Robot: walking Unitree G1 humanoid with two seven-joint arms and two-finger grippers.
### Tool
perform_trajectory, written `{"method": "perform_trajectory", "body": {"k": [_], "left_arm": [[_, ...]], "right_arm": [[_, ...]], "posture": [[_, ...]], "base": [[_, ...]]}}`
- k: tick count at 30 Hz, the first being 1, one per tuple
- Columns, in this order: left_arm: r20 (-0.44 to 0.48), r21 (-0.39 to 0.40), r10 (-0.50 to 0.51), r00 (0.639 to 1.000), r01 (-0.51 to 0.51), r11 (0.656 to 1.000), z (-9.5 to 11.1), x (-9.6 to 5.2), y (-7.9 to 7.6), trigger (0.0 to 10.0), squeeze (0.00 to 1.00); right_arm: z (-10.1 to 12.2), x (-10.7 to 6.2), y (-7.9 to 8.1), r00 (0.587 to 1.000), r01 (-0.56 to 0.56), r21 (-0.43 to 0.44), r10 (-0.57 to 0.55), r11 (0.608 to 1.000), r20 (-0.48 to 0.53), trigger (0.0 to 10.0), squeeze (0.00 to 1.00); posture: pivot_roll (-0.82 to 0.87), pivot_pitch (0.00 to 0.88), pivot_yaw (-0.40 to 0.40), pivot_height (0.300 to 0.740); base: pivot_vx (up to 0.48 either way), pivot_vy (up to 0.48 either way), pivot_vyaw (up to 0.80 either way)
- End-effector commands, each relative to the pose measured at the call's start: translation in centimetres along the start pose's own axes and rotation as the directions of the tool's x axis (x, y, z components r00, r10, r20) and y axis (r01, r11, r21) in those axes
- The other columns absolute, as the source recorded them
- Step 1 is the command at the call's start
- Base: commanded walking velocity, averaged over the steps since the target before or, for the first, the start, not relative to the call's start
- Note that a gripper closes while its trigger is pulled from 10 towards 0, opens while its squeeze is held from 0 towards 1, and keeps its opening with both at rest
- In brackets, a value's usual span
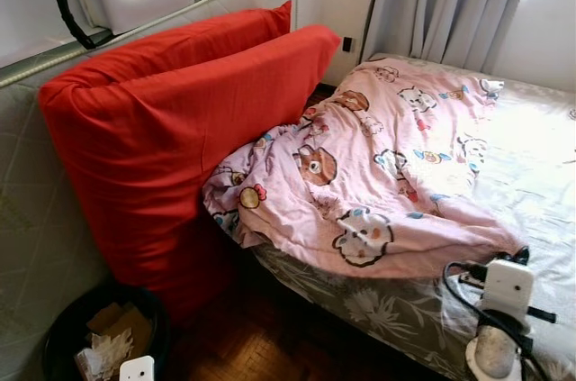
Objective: Clean up the room
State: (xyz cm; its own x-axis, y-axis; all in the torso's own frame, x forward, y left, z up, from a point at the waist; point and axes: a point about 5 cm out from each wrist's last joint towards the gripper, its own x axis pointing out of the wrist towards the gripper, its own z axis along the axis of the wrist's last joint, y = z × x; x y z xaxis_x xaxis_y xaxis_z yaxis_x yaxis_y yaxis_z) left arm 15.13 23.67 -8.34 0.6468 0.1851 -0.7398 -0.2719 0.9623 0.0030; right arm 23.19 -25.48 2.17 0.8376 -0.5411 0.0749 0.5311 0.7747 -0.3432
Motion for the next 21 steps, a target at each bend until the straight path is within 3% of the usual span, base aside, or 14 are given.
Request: {"method": "perform_trajectory", "body": {"k": [1, 5, 11, 12, 13, 14, 16, 17, 20, 21], "left_arm": [[-0.028, 0.026, -0.003, 1.0, 0.004, 1.0, -0.4, -0.1, 0.1, 10.0, 0.0], [-0.031, 0.031, -0.01, 0.999, 0.011, 0.999, -0.4, 0.0, -0.3, 10.0, 0.0], [-0.031, 0.036, -0.019, 0.999, 0.021, 0.999, -0.4, 0.1, -0.9, 10.0, 0.0], [-0.031, 0.037, -0.021, 0.999, 0.022, 0.999, -0.4, 0.1, -0.9, 10.0, 0.0], [-0.031, 0.038, -0.022, 0.999, 0.023, 0.999, -0.4, 0.1, -1.0, 10.0, 0.0], [-0.032, 0.038, -0.023, 0.999, 0.024, 0.999, -0.4, 0.1, -1.1, 10.0, 0.0], [-0.032, 0.038, -0.024, 0.999, 0.025, 0.999, -0.4, 0.1, -1.1, 10.0, 0.0], [-0.036, 0.04, -0.025, 0.999, 0.027, 0.999, -0.5, 0.1, -1.1, 10.0, 0.0], [-0.039, 0.042, -0.026, 0.999, 0.028, 0.999, -0.5, 0.1, -1.1, 10.0, 0.0], [-0.042, 0.044, -0.026, 0.999, 0.028, 0.999, -0.6, 0.0, -1.1, 10.0, 0.0]], "right_arm": [[-0.1, -0.2, -0.5, 1.0, 0.023, -0.011, -0.023, 1.0, -0.002, 10.0, 0.0], [-2.5, -0.9, -0.7, 0.981, 0.056, 0.029, -0.05, 0.998, -0.189, 10.0, 0.0], [-5.4, -2.4, -0.5, 0.904, 0.019, 0.078, 0.016, 0.997, -0.427, 10.0, 0.0], [-5.9, -2.7, -0.3, 0.888, 0.005, 0.089, 0.037, 0.996, -0.459, 10.0, 0.61], [-6.2, -3.0, -0.1, 0.873, -0.024, 0.101, 0.07, 0.995, -0.484, 10.0, 0.61], [-6.4, -3.2, 0.1, 0.861, -0.046, 0.109, 0.095, 0.993, -0.5, 10.0, 1.0], [-6.5, -3.3, 0.2, 0.854, -0.058, 0.113, 0.108, 0.992, -0.509, 10.0, 1.0], [-7.1, -3.8, 0.3, 0.826, -0.075, 0.12, 0.129, 0.99, -0.549, 10.0, 1.0], [-7.5, -4.1, 0.4, 0.798, -0.08, 0.144, 0.149, 0.986, -0.584, 10.0, 1.0], [-7.8, -4.5, 0.8, 0.772, -0.096, 0.181, 0.188, 0.979, -0.607, 10.0, 0.11]], "posture": [[-0.01, 0.0, -0.038, 0.74], [-0.01, 0.0, -0.039, 0.74], [-0.01, 0.0, -0.043, 0.74], [-0.01, 0.0, -0.043, 0.74], [0.0, 0.0, -0.043, 0.74], [-0.01, 0.0, -0.043, 0.74], [-0.01, 0.0, -0.043, 0.74], [-0.01, 0.0, -0.041, 0.74], [-0.01, 0.0, -0.042, 0.74], [-0.01, 0.0, -0.042, 0.74]], "base": [[0.0, 0.0, 0.0], [0.0, 0.0, 0.0], [0.0, 0.0, 0.0], [0.0, 0.0, 0.0], [0.0, 0.0, 0.0], [0.0, 0.0, 0.0], [0.0, 0.0, 0.0], [0.0, 0.0, 0.0], [0.0, 0.0, 0.0], [0.0, 0.0, 0.0]]}}
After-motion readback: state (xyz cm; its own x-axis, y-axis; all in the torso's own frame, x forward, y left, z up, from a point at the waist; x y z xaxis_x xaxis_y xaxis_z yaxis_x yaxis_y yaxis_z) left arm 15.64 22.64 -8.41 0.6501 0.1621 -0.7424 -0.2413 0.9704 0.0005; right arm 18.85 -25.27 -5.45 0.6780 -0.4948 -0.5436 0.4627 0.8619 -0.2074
